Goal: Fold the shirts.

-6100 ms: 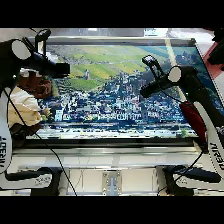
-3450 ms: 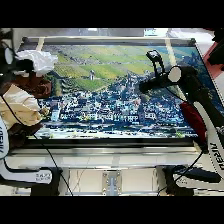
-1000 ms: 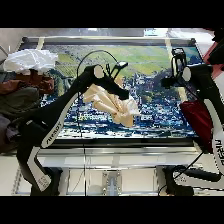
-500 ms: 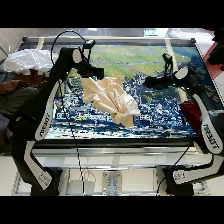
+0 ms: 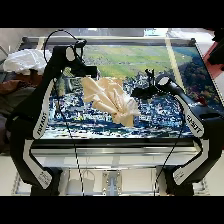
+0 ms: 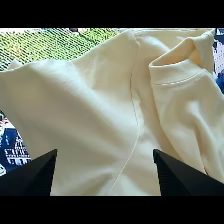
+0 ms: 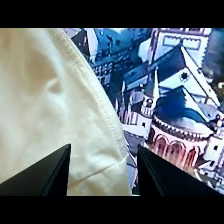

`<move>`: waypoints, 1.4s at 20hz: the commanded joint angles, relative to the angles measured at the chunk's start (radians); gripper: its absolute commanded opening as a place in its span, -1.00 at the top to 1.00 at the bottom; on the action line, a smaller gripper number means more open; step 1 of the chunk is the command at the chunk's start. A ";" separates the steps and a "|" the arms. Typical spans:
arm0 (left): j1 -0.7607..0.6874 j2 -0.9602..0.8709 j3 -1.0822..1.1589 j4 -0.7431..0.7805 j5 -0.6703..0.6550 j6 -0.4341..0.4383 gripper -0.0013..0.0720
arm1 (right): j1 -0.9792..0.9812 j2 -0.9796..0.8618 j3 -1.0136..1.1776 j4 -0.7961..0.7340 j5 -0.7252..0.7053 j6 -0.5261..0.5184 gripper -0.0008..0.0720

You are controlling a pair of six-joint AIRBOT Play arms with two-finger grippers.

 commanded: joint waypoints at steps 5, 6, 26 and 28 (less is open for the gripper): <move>0.002 0.000 0.000 -0.001 0.011 -0.002 -0.97 | 0.003 -0.027 0.008 0.042 0.135 -0.049 0.03; 0.002 0.001 0.000 0.000 0.010 -0.002 -0.97 | 0.003 -0.027 0.008 0.083 0.147 -0.079 0.37; -0.028 -0.024 -0.412 -0.378 0.034 0.075 -0.97 | -0.148 0.142 0.321 0.123 0.369 -0.021 0.90; -0.037 -0.027 -0.419 -0.379 0.103 0.074 -0.97 | -0.136 0.142 0.321 0.122 0.370 -0.022 0.90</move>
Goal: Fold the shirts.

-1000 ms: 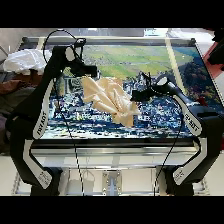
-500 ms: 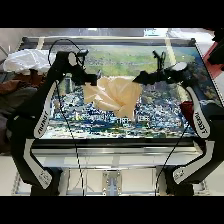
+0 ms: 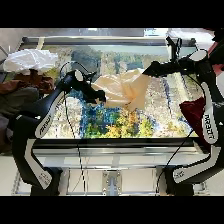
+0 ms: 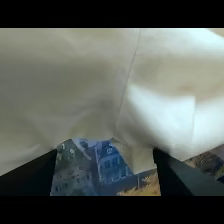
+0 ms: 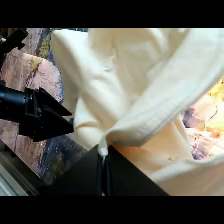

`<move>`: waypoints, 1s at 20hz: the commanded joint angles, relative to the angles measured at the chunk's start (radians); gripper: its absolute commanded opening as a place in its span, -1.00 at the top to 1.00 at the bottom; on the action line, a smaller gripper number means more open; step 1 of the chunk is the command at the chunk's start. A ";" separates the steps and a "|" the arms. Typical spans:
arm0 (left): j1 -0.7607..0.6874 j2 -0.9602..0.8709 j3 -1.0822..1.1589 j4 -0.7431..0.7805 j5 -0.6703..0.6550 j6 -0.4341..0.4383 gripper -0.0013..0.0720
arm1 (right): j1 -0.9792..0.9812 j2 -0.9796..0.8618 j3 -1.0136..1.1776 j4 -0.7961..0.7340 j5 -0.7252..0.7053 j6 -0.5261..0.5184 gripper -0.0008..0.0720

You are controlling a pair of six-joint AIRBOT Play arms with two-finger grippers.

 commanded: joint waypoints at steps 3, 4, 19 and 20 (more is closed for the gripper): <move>-0.018 -0.007 -0.029 -0.065 0.131 -0.015 -0.97 | 0.016 0.003 0.003 -0.038 0.006 0.011 0.90; -0.020 -0.008 -0.029 -0.079 0.131 -0.018 -0.97 | 0.016 0.003 0.003 -0.039 0.006 0.011 0.90; 0.006 0.002 0.015 -0.227 0.354 -0.006 0.93 | 0.005 0.036 0.004 -0.039 0.011 0.037 0.90; 0.023 0.014 0.041 -0.227 0.352 -0.006 0.93 | -0.007 0.060 0.004 -0.052 0.016 0.037 0.90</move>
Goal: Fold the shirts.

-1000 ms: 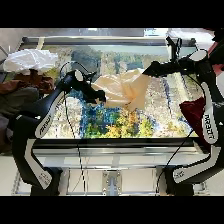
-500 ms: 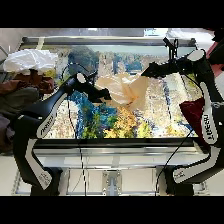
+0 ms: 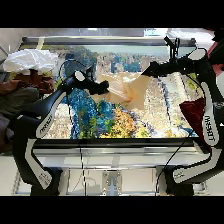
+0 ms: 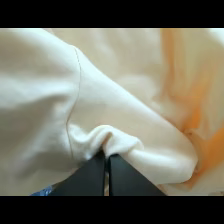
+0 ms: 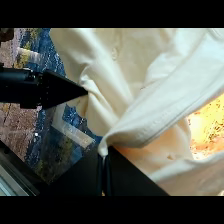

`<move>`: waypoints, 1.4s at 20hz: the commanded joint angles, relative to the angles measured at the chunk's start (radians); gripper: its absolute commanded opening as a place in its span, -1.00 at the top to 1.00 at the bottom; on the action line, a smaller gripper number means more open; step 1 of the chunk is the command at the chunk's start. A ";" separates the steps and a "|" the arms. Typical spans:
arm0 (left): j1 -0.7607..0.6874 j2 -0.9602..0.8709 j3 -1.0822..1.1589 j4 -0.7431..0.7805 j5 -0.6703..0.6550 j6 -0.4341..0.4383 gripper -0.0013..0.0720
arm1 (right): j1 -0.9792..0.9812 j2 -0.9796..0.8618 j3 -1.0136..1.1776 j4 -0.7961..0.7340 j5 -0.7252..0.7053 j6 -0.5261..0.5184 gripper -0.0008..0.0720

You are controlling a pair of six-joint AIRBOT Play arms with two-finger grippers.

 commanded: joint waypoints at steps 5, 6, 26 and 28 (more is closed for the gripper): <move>0.136 0.188 0.183 0.036 -0.029 0.107 0.93 | -0.114 0.224 0.000 -0.093 0.064 0.019 0.90; 0.156 0.248 0.203 0.072 -0.058 0.132 0.93 | -0.137 0.267 0.000 -0.105 0.071 0.031 0.90; 0.174 0.363 0.068 0.433 -0.020 0.155 0.93 | -0.103 0.327 -0.152 -0.362 -0.064 0.092 0.90; 0.167 0.257 0.068 0.396 0.069 0.154 0.93 | -0.061 0.264 -0.221 -0.370 -0.149 0.092 0.90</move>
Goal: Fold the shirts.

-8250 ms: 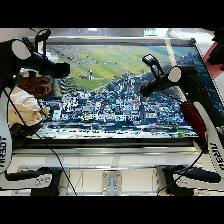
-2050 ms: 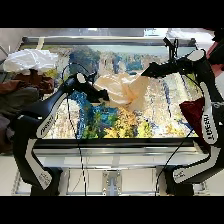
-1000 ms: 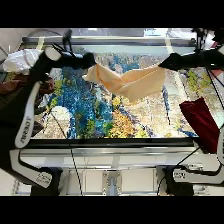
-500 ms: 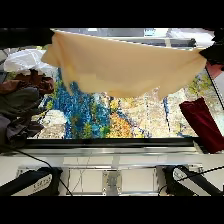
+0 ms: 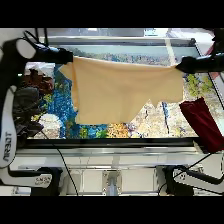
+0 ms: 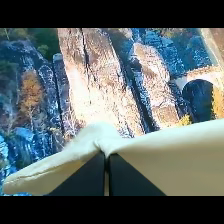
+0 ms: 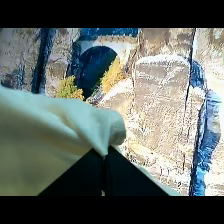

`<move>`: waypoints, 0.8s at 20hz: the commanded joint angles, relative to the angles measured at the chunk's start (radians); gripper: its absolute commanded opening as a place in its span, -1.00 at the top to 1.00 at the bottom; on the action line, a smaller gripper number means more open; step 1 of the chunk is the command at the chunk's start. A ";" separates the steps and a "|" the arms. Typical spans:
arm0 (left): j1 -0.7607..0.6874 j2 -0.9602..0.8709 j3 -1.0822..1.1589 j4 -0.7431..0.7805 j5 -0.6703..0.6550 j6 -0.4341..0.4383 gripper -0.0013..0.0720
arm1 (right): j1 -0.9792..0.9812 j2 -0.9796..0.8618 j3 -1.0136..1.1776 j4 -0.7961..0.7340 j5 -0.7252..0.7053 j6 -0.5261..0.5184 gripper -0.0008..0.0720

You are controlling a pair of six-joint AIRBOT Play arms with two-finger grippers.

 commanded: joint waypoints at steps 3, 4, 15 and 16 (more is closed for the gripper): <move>-0.025 -0.261 -0.009 -0.063 0.256 -0.001 0.93 | 0.098 -0.171 -0.167 -0.017 -0.218 0.010 0.90; -0.032 -0.291 -0.008 -0.063 0.297 -0.003 0.93 | 0.106 -0.198 -0.190 -0.017 -0.264 0.025 0.90; -0.008 -0.297 0.313 -0.114 0.157 -0.042 -0.74 | 0.105 -0.262 -0.212 -0.069 -0.535 0.139 0.90; -0.006 -0.283 0.333 -0.067 0.071 -0.042 -0.49 | 0.101 -0.262 -0.212 -0.115 -0.532 0.182 0.90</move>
